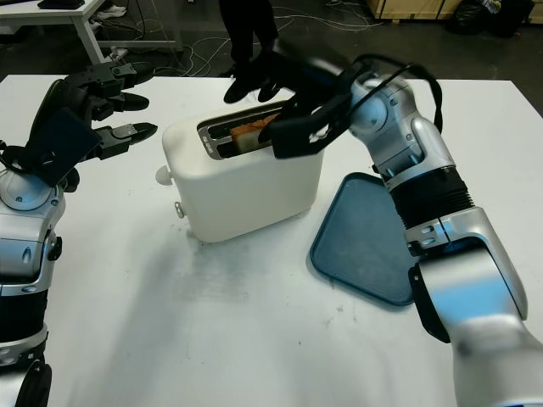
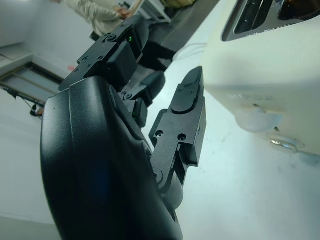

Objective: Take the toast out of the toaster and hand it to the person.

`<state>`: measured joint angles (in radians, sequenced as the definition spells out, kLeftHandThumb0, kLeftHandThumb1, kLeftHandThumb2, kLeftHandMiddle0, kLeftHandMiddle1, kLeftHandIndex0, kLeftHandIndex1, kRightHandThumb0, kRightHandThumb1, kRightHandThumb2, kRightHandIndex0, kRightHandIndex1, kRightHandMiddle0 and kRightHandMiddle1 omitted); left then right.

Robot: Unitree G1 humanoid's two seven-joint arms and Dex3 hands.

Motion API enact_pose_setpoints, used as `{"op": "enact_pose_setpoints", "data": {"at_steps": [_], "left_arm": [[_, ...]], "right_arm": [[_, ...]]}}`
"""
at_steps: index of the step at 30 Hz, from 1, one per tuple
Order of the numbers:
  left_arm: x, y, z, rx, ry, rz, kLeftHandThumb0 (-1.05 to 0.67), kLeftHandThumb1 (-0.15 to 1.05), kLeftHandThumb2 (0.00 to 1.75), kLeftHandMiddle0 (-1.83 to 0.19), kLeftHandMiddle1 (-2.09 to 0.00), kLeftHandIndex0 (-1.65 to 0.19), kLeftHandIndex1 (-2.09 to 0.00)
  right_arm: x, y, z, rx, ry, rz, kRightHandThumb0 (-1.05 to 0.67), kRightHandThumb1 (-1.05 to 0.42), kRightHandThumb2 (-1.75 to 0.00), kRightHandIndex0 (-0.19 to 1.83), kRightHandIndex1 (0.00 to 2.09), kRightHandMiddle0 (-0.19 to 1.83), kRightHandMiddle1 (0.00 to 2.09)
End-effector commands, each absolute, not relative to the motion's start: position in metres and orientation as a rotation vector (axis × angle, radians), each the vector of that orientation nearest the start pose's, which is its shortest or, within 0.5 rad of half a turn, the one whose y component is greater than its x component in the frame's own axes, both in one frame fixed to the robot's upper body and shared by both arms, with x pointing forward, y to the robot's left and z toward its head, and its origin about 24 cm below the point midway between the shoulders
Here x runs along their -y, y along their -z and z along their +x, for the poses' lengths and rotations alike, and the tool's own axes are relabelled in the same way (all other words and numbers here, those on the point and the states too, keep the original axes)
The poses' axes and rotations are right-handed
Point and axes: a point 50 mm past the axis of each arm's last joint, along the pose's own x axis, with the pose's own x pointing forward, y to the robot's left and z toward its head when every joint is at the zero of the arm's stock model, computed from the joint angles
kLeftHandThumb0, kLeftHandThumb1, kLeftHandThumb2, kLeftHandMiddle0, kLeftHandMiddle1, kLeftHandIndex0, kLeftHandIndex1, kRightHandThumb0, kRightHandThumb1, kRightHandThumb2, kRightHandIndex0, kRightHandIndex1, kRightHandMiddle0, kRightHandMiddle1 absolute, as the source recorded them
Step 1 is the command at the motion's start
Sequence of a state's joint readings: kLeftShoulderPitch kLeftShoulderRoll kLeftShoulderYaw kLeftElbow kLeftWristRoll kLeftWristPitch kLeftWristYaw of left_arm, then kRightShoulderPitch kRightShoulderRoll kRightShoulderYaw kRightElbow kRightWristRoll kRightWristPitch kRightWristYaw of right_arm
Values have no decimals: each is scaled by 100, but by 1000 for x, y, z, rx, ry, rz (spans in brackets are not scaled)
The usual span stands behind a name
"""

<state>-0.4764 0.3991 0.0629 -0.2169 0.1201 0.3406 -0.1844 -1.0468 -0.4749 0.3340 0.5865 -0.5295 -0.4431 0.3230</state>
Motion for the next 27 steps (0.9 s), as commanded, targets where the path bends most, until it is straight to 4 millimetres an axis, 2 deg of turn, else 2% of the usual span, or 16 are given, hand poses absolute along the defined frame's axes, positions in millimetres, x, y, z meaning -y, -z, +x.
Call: {"op": "enact_pose_setpoints", "data": {"at_steps": [1,13,15,19,27], "left_arm": [[-189,-211,309,337,70,513,-27,92,3,-34,-78,-59,-7],[-189,-209,308,328,71,504,-26,92,3,-33,-78,-59,-7],[-190,-209,309,330,71,504,-26,92,4,-34,-78,-59,-7],[-190,-209,309,330,69,506,-27,92,3,-34,-78,-59,-7],[-189,-209,308,333,65,509,-26,92,3,-34,-79,-59,-8]], "right_arm": [[105,-245,374,679,-550,-1327,-49,-62,-1,87,28,92,5],[107,-241,376,673,-545,-1357,-48,-64,0,85,34,94,5],[107,-240,376,675,-553,-1357,-46,-64,0,91,39,96,5],[107,-238,376,677,-577,-1347,-46,-64,0,82,78,104,5],[105,-234,378,589,-656,-1325,-41,-65,0,81,79,105,4]]}}
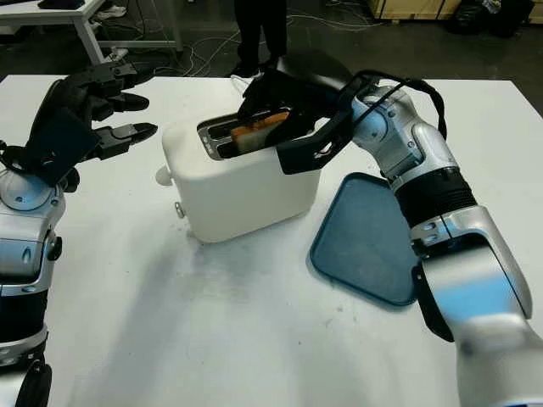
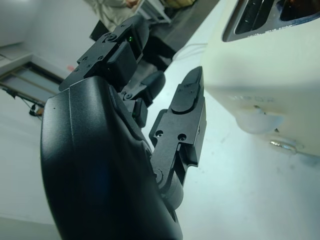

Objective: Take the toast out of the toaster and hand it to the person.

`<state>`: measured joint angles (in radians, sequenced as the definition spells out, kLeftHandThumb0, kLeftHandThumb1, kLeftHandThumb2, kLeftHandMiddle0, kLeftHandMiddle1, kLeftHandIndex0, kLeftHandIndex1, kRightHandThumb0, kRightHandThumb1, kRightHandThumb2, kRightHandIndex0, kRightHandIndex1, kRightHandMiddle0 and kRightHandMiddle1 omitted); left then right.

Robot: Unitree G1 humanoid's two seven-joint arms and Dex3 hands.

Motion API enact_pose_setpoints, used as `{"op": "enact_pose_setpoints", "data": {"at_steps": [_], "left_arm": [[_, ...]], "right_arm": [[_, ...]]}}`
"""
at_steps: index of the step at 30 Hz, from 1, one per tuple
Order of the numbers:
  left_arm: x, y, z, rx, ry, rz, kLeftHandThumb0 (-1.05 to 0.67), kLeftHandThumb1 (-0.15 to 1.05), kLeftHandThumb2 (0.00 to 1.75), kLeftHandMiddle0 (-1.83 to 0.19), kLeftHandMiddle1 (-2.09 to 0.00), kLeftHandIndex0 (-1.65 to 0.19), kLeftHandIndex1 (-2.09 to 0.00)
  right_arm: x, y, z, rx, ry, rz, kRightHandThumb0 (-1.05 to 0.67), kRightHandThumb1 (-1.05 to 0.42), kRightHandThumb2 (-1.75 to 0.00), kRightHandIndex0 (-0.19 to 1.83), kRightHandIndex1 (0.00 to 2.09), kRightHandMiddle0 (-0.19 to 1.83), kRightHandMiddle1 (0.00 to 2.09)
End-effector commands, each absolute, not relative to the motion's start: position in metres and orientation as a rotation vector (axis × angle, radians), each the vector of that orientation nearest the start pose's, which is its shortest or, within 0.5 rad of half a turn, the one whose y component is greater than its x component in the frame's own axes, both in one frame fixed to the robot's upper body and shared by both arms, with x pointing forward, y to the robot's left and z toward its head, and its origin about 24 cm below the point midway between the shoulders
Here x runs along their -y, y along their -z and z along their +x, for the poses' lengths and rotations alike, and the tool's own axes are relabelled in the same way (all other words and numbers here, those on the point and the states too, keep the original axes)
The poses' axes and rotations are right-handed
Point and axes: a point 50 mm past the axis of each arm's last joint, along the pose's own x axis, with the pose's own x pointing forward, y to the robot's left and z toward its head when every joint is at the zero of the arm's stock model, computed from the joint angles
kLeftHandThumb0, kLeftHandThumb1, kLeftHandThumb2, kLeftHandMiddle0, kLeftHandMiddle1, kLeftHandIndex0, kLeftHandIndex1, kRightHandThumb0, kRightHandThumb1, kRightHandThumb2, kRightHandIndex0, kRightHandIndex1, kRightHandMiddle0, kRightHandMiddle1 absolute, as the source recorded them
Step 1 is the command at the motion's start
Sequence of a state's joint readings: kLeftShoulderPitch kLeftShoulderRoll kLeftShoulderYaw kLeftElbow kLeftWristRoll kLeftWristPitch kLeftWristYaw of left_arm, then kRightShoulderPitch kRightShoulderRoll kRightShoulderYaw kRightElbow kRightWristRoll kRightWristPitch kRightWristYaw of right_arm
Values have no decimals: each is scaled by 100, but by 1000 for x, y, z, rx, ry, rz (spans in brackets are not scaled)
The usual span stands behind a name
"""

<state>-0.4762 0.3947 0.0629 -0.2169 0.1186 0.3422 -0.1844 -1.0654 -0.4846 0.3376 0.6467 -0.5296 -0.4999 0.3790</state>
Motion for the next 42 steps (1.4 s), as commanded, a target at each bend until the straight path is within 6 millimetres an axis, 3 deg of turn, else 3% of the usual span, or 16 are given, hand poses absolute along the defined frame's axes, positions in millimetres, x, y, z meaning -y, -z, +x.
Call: {"op": "enact_pose_setpoints", "data": {"at_steps": [1,8,19,20,22,23,25,30,35,42], "left_arm": [[-189,-209,308,331,64,509,-27,92,3,-34,-79,-59,-8],[-189,-208,308,327,60,500,-26,92,3,-34,-78,-59,-8],[-189,-208,307,334,60,509,-26,92,3,-35,-79,-60,-8],[-189,-208,307,333,58,508,-26,92,3,-35,-79,-60,-8],[-190,-208,307,335,57,507,-28,92,2,-35,-79,-60,-8],[-190,-208,307,333,57,503,-28,92,2,-35,-79,-60,-8],[-190,-208,307,330,58,500,-28,92,2,-35,-78,-60,-8],[-189,-208,307,330,59,505,-27,92,2,-35,-78,-59,-8],[-189,-207,308,327,62,499,-27,92,3,-34,-78,-59,-8],[-189,-207,309,329,68,503,-26,92,3,-34,-78,-59,-8]], "right_arm": [[104,-233,378,574,-664,-1319,-40,-65,0,82,78,105,4],[102,-226,378,468,-723,-1360,-31,-69,-1,79,81,104,3],[101,-209,378,354,-756,-1325,-24,-73,-1,82,124,121,19],[101,-206,378,350,-765,-1331,-24,-73,0,81,128,118,29],[101,-201,378,339,-785,-1338,-27,-73,0,82,134,95,82],[101,-199,378,337,-792,-1346,-28,-73,0,84,134,89,96],[100,-196,377,357,-798,-1368,-32,-74,0,89,136,86,110],[99,-194,374,506,-740,-1435,-49,-89,-4,101,171,80,165],[100,-200,375,632,-663,-1434,-49,-92,-31,111,174,83,174],[103,-213,381,656,-586,-1409,-47,-92,-37,110,175,81,175]]}}
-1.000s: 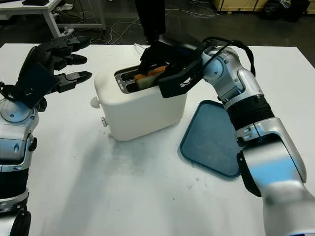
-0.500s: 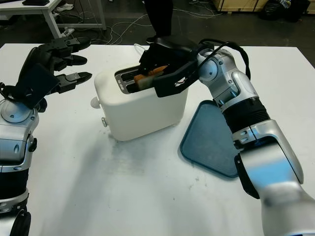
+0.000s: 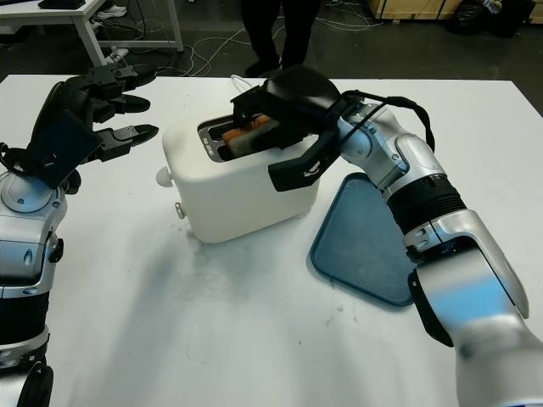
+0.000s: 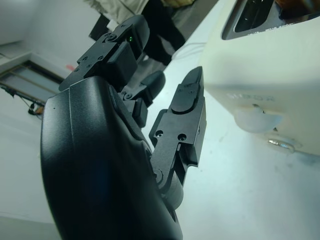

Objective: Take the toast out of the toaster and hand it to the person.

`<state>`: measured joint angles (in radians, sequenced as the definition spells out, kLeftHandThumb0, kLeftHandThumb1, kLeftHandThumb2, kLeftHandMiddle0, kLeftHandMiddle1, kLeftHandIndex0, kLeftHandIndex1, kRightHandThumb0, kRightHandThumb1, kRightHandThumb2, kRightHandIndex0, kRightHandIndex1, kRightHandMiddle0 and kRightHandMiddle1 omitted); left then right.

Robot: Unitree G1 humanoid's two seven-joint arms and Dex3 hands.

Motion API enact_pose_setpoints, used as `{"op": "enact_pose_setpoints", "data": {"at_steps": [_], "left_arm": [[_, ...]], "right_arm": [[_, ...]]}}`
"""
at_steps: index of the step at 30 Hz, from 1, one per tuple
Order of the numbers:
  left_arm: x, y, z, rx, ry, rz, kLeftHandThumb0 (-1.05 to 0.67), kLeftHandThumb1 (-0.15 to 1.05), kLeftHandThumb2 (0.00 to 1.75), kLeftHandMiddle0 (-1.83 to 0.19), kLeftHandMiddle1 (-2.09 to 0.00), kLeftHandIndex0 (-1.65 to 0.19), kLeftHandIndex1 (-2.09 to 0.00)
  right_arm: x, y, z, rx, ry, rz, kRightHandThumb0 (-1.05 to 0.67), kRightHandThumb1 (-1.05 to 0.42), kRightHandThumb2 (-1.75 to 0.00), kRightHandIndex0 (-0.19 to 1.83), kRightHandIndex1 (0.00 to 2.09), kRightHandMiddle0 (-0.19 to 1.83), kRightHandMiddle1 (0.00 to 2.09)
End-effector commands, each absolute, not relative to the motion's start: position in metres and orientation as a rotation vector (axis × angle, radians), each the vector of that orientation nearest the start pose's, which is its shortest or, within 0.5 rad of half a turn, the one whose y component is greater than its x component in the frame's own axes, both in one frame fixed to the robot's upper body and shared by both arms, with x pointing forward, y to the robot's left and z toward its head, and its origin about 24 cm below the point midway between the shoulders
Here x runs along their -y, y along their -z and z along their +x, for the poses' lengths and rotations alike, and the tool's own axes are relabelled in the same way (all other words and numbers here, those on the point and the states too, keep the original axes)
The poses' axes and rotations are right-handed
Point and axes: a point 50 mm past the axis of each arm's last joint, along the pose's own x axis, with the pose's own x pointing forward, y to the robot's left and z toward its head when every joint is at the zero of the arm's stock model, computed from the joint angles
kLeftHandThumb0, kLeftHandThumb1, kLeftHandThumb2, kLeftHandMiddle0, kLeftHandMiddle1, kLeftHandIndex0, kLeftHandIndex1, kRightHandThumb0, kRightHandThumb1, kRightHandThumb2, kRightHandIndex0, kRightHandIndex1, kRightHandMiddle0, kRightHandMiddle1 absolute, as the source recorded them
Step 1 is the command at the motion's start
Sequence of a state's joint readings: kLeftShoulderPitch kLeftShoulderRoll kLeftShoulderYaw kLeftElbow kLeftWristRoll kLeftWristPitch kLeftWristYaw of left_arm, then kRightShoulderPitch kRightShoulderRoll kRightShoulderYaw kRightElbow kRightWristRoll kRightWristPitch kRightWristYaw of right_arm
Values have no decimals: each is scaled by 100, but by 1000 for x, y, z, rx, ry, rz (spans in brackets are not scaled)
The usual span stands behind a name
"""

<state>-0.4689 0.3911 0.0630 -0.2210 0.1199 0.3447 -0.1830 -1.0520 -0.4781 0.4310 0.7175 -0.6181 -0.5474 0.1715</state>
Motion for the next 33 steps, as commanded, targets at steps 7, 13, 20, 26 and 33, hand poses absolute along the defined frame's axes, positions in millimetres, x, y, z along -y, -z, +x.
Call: {"op": "enact_pose_setpoints", "data": {"at_steps": [7,13,20,26,33], "left_arm": [[-189,-208,309,329,65,506,-26,92,2,-34,-77,-59,-8],[-189,-208,309,329,66,510,-26,92,2,-34,-77,-59,-8],[-189,-208,309,331,64,506,-26,92,1,-34,-78,-59,-8],[-189,-208,309,326,62,506,-27,92,1,-34,-79,-59,-8],[-190,-207,308,320,62,504,-27,92,2,-33,-79,-58,-8]], "right_arm": [[107,-229,385,752,-470,-1371,-43,-92,-27,110,175,82,175],[115,-255,391,771,-366,-1345,-46,-92,-31,106,175,78,175],[124,-283,396,793,-246,-1270,-47,-92,-34,103,175,75,174],[133,-296,400,758,-199,-1205,-49,-92,-41,101,175,73,175],[150,-306,407,684,-104,-1128,-52,-92,-44,105,175,79,175]]}}
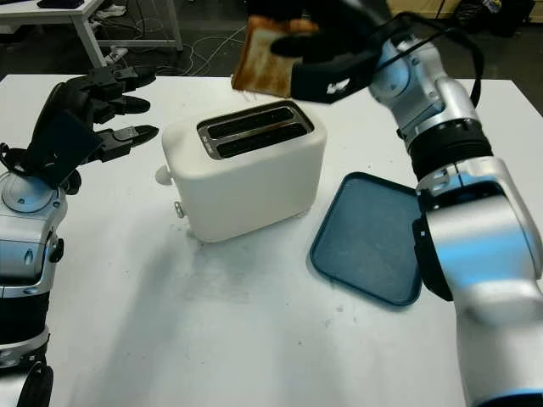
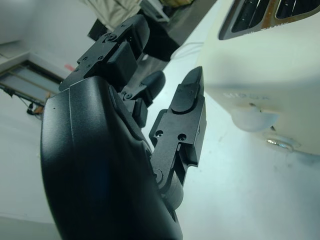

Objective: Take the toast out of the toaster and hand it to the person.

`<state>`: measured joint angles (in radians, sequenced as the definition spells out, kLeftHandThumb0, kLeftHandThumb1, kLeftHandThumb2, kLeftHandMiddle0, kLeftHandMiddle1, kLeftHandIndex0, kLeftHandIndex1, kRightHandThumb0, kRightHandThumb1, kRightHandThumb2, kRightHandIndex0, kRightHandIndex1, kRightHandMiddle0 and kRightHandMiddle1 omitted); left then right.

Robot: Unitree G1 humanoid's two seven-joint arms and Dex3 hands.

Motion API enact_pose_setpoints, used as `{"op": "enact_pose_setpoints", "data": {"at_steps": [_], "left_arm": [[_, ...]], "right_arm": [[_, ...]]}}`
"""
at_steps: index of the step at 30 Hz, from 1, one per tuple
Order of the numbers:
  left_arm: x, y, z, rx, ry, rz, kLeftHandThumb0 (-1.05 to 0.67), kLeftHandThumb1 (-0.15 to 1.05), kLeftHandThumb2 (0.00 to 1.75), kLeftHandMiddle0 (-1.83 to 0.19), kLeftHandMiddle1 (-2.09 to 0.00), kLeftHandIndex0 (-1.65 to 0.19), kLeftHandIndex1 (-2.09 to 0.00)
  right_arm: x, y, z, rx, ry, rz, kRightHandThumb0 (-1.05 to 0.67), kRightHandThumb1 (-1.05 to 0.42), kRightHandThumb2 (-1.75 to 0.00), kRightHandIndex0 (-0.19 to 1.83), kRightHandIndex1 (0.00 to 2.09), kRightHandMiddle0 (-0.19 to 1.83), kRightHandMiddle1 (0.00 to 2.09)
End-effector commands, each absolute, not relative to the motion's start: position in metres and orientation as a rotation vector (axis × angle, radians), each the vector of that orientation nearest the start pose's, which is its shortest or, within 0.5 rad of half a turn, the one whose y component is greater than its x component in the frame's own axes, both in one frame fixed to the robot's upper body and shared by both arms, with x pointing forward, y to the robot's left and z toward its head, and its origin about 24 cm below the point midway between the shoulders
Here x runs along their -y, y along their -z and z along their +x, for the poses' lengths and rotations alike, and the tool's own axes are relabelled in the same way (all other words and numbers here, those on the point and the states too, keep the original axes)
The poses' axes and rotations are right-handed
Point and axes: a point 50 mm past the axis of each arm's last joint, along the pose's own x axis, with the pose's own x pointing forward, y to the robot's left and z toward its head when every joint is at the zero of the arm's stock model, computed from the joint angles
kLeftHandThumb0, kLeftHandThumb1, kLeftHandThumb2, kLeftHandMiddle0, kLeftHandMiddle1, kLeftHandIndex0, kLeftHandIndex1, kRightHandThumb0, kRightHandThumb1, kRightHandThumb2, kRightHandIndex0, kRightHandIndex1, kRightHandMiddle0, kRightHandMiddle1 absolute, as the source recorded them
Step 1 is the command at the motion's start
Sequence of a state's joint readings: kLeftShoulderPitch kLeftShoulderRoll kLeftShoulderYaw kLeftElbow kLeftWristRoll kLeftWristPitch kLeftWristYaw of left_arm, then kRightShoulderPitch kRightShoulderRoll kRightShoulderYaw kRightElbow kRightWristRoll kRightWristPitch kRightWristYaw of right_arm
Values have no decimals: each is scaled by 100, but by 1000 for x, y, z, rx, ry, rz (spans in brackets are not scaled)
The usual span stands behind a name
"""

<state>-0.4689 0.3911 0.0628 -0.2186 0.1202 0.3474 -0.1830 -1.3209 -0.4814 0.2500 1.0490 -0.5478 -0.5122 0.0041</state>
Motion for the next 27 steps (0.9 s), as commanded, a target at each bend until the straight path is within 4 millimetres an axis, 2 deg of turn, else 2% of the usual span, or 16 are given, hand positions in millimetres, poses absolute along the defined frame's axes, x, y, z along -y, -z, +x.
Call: {"op": "enact_pose_setpoints", "data": {"at_steps": [1,3,7,9,12,14,15,16,17,20,23,27], "left_arm": [[-190,-207,308,320,61,505,-27,92,2,-33,-79,-58,-8],[-190,-207,308,320,59,506,-27,92,2,-33,-79,-58,-8],[-191,-207,308,319,62,501,-28,92,2,-33,-79,-58,-8],[-191,-206,308,322,64,502,-29,92,2,-33,-79,-58,-8],[-191,-206,308,323,63,505,-30,92,2,-34,-80,-59,-8],[-191,-206,308,321,63,499,-30,92,2,-34,-80,-59,-9],[-191,-205,308,319,64,496,-30,92,2,-34,-80,-60,-9],[-191,-205,308,316,63,494,-30,92,2,-34,-80,-59,-9],[-191,-206,308,316,63,498,-30,92,2,-34,-80,-59,-9],[-191,-207,308,319,63,509,-29,92,2,-34,-81,-59,-9],[-190,-207,308,316,64,511,-29,92,2,-34,-81,-59,-9],[-190,-207,309,315,66,509,-28,92,2,-33,-81,-59,-9]], "right_arm": [[154,-307,409,653,-69,-1125,-51,-92,-43,106,175,79,175],[161,-306,413,602,-23,-1109,-45,-92,-40,104,175,75,173],[182,-299,418,513,71,-1066,-45,-92,-40,104,175,79,174],[195,-292,419,454,138,-1036,-38,-92,-38,101,175,78,175],[211,-277,421,354,234,-934,-40,-92,-38,95,175,72,175],[220,-261,422,283,286,-881,-35,-92,-37,92,175,68,175],[224,-253,422,250,312,-870,-34,-92,-37,81,175,62,175],[226,-246,422,218,337,-852,-33,-92,-36,78,175,61,175],[228,-238,421,190,349,-831,-32,-92,-33,78,175,64,166],[233,-219,420,119,345,-724,-21,-92,-35,66,175,61,154],[235,-210,420,80,344,-641,-21,-92,-36,68,175,44,165],[236,-201,419,43,361,-589,-17,-92,-34,74,175,42,174]]}}
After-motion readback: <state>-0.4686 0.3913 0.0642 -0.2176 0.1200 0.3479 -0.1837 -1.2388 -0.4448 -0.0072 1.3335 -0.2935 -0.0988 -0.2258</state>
